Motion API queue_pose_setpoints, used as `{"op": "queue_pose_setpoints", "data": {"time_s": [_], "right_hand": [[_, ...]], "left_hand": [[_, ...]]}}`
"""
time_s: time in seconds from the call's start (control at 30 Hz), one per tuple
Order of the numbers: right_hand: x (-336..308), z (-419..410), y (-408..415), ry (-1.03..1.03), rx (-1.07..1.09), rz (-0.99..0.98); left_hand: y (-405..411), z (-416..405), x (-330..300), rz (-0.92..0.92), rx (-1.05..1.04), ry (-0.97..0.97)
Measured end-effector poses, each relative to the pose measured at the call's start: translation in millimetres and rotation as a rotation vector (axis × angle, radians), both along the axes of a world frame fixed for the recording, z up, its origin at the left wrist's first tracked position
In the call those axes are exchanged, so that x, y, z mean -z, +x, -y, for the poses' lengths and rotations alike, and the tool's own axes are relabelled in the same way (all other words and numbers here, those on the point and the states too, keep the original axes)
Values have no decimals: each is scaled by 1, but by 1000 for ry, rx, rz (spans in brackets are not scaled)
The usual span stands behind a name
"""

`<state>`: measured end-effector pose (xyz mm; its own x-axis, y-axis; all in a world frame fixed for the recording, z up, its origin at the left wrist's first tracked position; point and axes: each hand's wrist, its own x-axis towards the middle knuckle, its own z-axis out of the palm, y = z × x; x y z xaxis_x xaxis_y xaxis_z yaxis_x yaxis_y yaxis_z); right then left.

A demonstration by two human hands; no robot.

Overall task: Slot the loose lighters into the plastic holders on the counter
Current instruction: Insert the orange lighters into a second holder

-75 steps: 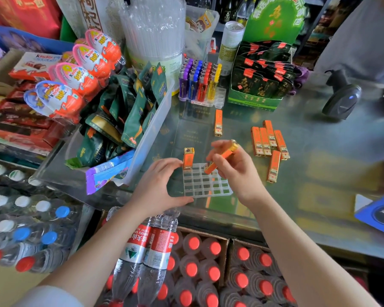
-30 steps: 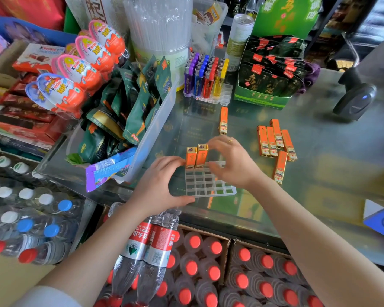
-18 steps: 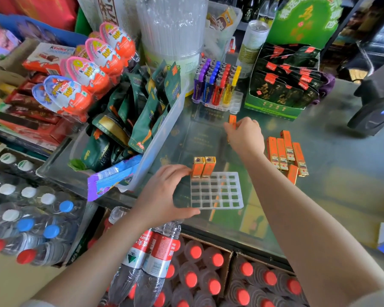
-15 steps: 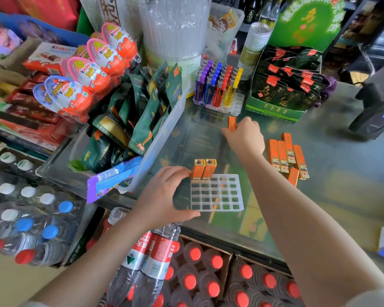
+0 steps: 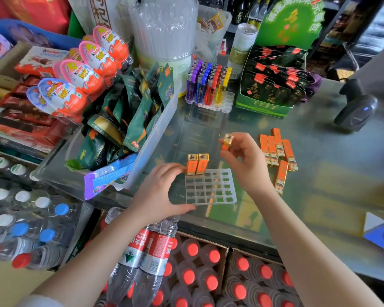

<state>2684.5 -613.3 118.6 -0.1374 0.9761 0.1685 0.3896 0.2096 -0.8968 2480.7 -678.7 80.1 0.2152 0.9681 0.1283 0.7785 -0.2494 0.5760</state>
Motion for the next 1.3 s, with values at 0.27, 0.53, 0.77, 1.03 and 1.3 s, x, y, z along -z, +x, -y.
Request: {"op": "queue_pose_setpoints", "data": {"time_s": [0.27, 0.53, 0.77, 1.03, 1.3], "right_hand": [[-14, 32, 2, -31, -60, -182], [-15, 47, -10, -461, -38, -604], [-6, 49, -15, -347, 2, -383], [-4, 56, -24, 11, -82, -17], [-10, 53, -30, 277, -145, 430]], "left_hand": [[1, 1, -3, -3, -4, 14], [1, 3, -3, 5, -2, -4], [0, 4, -7, 16, 5, -21], [-1, 3, -3, 11, 16, -13], [0, 2, -5, 15, 12, -51]]}}
